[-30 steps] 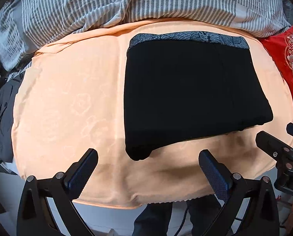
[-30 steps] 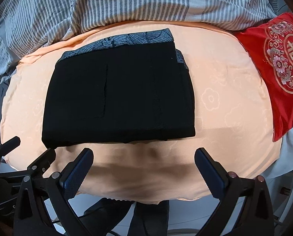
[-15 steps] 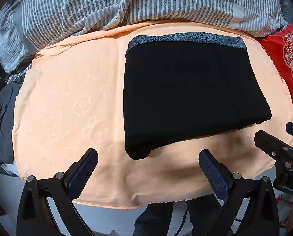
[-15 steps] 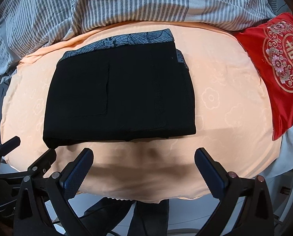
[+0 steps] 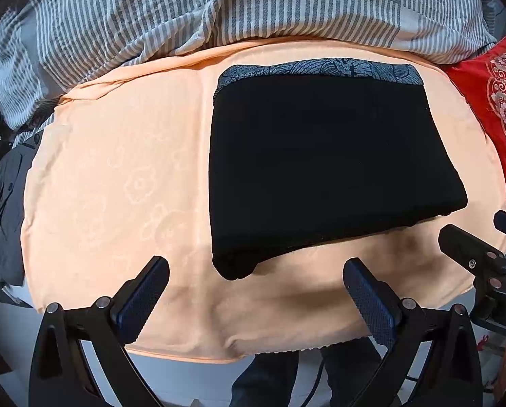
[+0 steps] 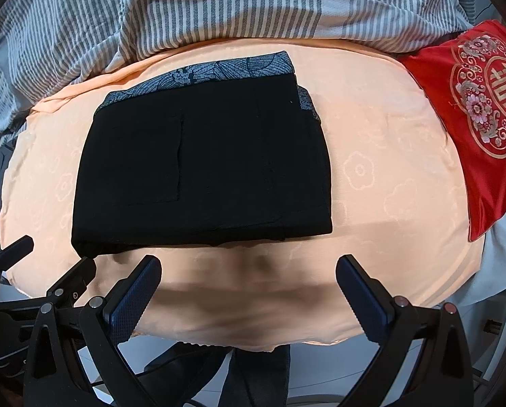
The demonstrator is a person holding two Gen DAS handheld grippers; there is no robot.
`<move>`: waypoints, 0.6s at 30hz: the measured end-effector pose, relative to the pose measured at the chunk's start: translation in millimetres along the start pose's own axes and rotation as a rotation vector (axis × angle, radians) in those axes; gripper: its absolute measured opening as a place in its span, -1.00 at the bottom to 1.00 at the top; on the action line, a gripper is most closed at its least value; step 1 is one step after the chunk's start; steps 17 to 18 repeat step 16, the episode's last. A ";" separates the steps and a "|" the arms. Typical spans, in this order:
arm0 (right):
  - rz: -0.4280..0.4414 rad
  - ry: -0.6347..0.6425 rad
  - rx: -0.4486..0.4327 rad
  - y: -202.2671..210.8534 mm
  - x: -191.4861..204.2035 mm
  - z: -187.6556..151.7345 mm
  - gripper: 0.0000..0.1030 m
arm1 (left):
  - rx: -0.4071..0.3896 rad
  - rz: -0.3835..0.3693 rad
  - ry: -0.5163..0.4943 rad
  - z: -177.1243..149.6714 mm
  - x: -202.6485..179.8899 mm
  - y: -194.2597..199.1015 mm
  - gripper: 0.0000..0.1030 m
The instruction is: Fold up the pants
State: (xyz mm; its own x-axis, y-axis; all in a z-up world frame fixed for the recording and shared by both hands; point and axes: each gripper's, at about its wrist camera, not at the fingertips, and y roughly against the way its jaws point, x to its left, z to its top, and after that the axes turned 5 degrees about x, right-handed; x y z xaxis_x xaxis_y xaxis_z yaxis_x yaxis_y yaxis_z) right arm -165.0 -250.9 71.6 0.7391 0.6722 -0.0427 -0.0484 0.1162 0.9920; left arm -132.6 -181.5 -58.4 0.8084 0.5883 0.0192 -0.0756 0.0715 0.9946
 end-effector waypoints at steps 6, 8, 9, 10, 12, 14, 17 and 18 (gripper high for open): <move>-0.001 0.003 0.001 -1.2 -0.9 2.2 1.00 | -0.002 0.013 0.012 2.1 0.8 -1.2 1.00; -0.002 0.004 0.003 -1.4 -0.6 2.1 1.00 | -0.004 0.013 0.023 2.6 1.8 -1.6 1.00; -0.002 0.005 0.004 -1.3 -0.7 2.6 1.00 | -0.004 0.011 0.026 3.0 2.3 -1.9 1.00; -0.002 0.006 0.004 -1.5 -0.9 3.2 1.00 | -0.005 0.011 0.029 3.3 2.4 -2.2 1.00; -0.003 0.007 0.005 -1.8 -0.7 4.2 1.00 | -0.007 0.006 0.028 3.8 2.6 -2.5 1.00; -0.004 0.009 0.007 -2.4 -0.9 5.8 1.00 | -0.007 0.009 0.027 4.1 2.2 -2.6 1.00; -0.004 0.009 0.009 -2.7 -1.2 6.4 1.00 | -0.006 0.005 0.030 4.3 2.5 -2.7 1.00; -0.004 0.009 0.009 -2.7 -1.2 6.4 1.00 | -0.006 0.005 0.030 4.3 2.5 -2.7 1.00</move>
